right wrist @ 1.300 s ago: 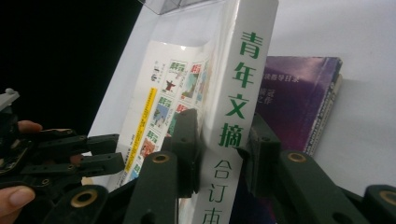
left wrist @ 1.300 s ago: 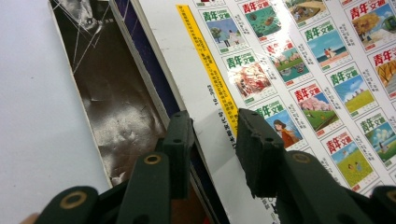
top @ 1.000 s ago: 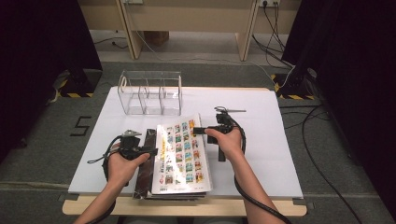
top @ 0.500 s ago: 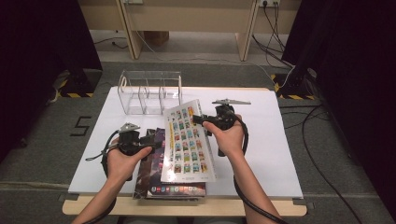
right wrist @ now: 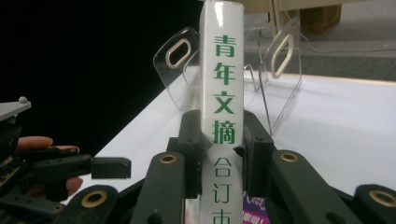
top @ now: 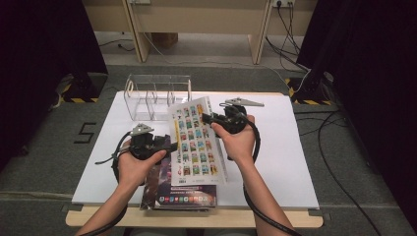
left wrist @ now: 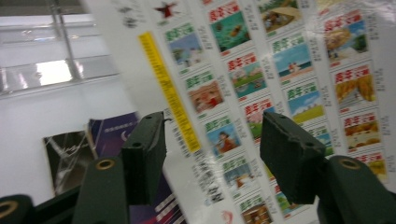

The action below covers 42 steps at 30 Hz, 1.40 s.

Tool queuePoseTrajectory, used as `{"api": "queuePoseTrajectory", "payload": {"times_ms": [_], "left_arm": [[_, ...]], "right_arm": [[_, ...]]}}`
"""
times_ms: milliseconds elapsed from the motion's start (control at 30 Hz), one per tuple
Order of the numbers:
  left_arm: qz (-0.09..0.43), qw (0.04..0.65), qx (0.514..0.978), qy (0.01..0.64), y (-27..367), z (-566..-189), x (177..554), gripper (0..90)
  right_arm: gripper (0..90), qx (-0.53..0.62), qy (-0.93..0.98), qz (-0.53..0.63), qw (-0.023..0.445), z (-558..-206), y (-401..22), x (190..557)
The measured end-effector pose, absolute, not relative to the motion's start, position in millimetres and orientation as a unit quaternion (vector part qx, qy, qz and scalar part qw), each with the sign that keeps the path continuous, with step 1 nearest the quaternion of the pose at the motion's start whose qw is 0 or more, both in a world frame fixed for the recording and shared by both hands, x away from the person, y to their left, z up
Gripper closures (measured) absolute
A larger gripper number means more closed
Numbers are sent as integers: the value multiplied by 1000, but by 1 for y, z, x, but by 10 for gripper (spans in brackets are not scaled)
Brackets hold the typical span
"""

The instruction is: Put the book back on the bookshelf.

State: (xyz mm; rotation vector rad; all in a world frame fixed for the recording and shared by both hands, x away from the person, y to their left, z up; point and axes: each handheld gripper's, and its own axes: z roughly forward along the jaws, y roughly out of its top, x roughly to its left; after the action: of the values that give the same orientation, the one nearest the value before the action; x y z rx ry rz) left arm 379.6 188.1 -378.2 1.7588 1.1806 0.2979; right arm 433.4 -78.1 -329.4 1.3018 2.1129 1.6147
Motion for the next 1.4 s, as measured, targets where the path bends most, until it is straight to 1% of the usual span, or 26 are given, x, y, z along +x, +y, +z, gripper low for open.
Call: {"api": "queuePoseTrajectory", "payload": {"times_ms": [100, 133, 167, 200, 333, 400, 500, 533, 700, 1033, 1133, 1200, 1267, 1400], "left_arm": [[121, 494, 722, 468, 176, -368, 380, 421], [127, 501, 722, 459, 166, -360, 380, 406], [127, 501, 722, 459, 166, -360, 380, 394], [134, 505, 721, 455, 160, -356, 380, 380], [152, 517, 722, 434, 137, -343, 376, 356], [161, 524, 719, 427, 125, -338, 375, 348], [170, 528, 714, 426, 120, -335, 375, 339], [170, 530, 709, 433, 117, -333, 377, 323], [176, 536, 703, 434, 110, -328, 380, 315], [197, 527, 695, 448, 98, -322, 392, 297], [218, 516, 696, 450, 91, -318, 397, 295], [221, 515, 694, 453, 90, -318, 398, 290], [241, 507, 691, 455, 89, -317, 401, 290], [250, 495, 690, 464, 84, -320, 403, 267]], "right_arm": [[742, 435, 708, 546, 107, -320, -72, 434], [742, 432, 706, 549, 118, -315, -68, 435], [742, 432, 706, 549, 118, -315, -68, 435], [742, 432, 700, 553, 129, -309, -63, 435], [742, 430, 694, 560, 142, -299, -58, 436], [742, 427, 689, 563, 158, -291, -53, 437], [742, 429, 686, 564, 165, -287, -50, 438], [742, 428, 685, 563, 175, -285, -48, 439], [742, 433, 681, 563, 179, -285, -43, 440], [742, 435, 682, 557, 188, -286, -40, 441], [741, 435, 681, 558, 188, -286, -39, 441], [741, 437, 681, 557, 187, -286, -39, 441], [741, 436, 681, 557, 190, -286, -39, 442], [741, 436, 683, 554, 192, -286, -37, 441]]}}
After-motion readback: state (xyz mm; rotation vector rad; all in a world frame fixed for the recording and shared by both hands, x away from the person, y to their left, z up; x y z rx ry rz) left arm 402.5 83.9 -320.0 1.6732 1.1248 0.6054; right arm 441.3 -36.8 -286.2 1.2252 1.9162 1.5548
